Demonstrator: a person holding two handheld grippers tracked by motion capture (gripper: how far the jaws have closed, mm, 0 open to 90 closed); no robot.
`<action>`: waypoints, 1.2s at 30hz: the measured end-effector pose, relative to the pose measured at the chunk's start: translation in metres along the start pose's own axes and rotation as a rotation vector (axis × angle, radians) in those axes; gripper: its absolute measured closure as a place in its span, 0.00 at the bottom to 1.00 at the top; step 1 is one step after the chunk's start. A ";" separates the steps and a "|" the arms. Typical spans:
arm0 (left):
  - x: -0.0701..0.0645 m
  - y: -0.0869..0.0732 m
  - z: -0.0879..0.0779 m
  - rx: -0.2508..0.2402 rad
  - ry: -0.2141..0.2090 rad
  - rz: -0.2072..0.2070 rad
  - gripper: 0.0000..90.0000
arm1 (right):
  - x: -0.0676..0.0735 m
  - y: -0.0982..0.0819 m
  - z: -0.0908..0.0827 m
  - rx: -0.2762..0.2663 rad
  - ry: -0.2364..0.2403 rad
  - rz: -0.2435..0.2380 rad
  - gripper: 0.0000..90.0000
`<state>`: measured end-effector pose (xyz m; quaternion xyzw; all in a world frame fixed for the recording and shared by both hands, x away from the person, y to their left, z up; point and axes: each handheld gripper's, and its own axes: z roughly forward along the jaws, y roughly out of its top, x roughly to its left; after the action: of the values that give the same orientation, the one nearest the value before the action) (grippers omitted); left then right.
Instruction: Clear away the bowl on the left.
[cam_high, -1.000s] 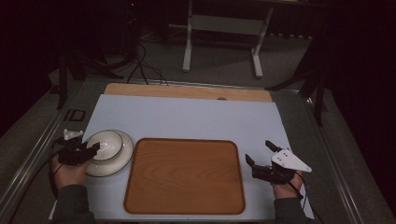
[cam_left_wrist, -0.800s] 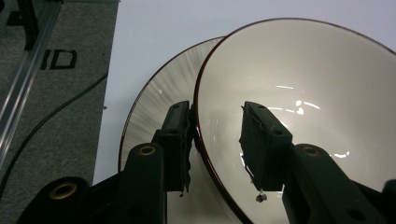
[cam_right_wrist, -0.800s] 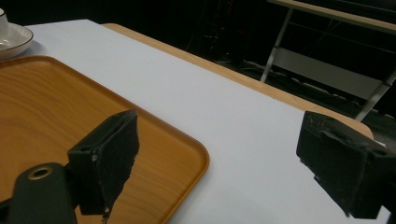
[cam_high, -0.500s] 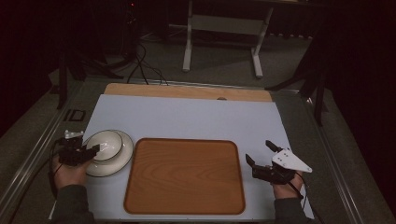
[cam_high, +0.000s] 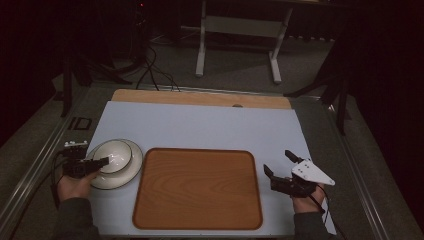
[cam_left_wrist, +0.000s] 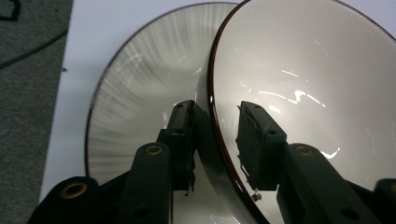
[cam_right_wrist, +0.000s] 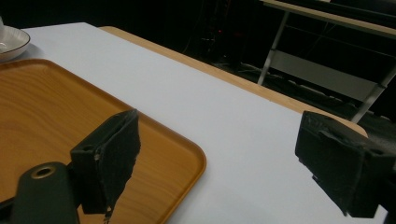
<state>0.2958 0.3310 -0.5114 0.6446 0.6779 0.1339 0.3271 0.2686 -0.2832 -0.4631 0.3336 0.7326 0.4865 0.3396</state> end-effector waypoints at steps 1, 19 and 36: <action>-0.001 0.000 0.000 0.000 0.002 0.001 0.78 | 0.000 0.000 0.000 0.000 0.000 0.000 0.15; 0.003 -0.002 -0.005 -0.013 -0.071 -0.068 0.91 | -0.002 0.000 -0.002 -0.015 0.001 0.006 0.15; 0.003 -0.002 -0.012 -0.065 -0.103 -0.110 0.91 | -0.004 0.001 -0.004 -0.020 0.005 0.012 0.15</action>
<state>0.2868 0.3367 -0.5049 0.6015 0.6898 0.1045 0.3891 0.2678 -0.2887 -0.4605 0.3333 0.7265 0.4967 0.3383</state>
